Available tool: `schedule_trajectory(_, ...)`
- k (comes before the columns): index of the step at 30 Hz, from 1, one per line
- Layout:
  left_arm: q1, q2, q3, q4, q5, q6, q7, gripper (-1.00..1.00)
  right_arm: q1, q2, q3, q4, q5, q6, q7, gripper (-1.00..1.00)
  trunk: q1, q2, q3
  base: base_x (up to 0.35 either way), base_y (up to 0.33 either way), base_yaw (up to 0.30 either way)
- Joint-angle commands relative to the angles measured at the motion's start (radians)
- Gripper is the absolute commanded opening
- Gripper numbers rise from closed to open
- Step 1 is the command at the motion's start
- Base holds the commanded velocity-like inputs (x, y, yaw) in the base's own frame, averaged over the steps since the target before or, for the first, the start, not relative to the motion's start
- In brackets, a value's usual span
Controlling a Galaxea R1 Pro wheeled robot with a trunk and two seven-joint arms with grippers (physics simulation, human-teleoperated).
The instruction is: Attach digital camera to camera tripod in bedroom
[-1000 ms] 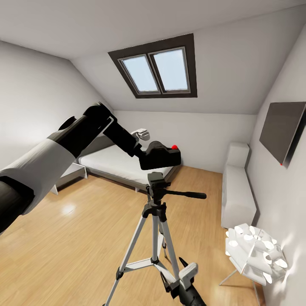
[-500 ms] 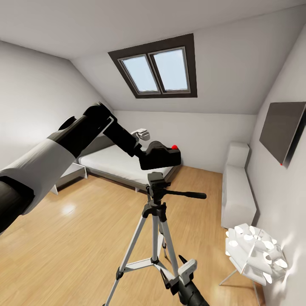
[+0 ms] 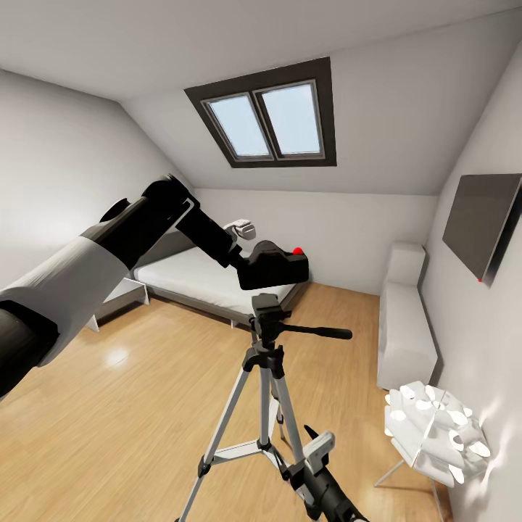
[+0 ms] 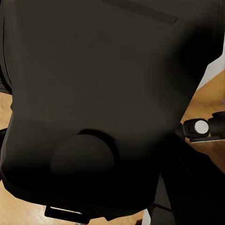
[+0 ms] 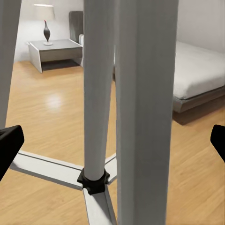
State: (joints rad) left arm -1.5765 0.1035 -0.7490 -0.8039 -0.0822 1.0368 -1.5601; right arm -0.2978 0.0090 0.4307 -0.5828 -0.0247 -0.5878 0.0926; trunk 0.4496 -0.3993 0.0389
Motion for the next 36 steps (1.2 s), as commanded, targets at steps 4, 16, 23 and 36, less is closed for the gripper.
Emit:
schedule_trajectory(4, 0.000, 0.001, -0.001, -0.001, -0.009, 0.010, -0.009, -1.00, -0.006, 0.000, 0.000, 0.001, -0.003, 0.004, 0.004, 1.00, 0.000, -0.001, 0.000, 0.000, 0.000, 0.000)
schedule_trajectory(16, 0.000, 0.001, -0.001, -0.001, -0.009, 0.010, -0.009, -1.00, -0.020, 0.000, 0.000, 0.001, -0.003, 0.037, 0.004, 1.00, 0.000, -0.001, 0.000, 0.000, 0.000, 0.000)
schedule_trajectory(23, 0.000, 0.001, -0.001, -0.001, -0.009, 0.010, -0.009, -1.00, -0.026, 0.000, 0.000, 0.001, -0.003, 0.041, 0.003, 1.00, 0.000, -0.001, 0.000, 0.000, 0.000, 0.000)
schedule_trajectory(36, 0.000, 0.001, -0.001, -0.001, -0.009, 0.010, -0.009, -1.00, -0.040, 0.000, 0.000, 0.001, -0.003, 0.076, 0.003, 1.00, 0.000, -0.001, 0.000, 0.000, 0.000, 0.000)
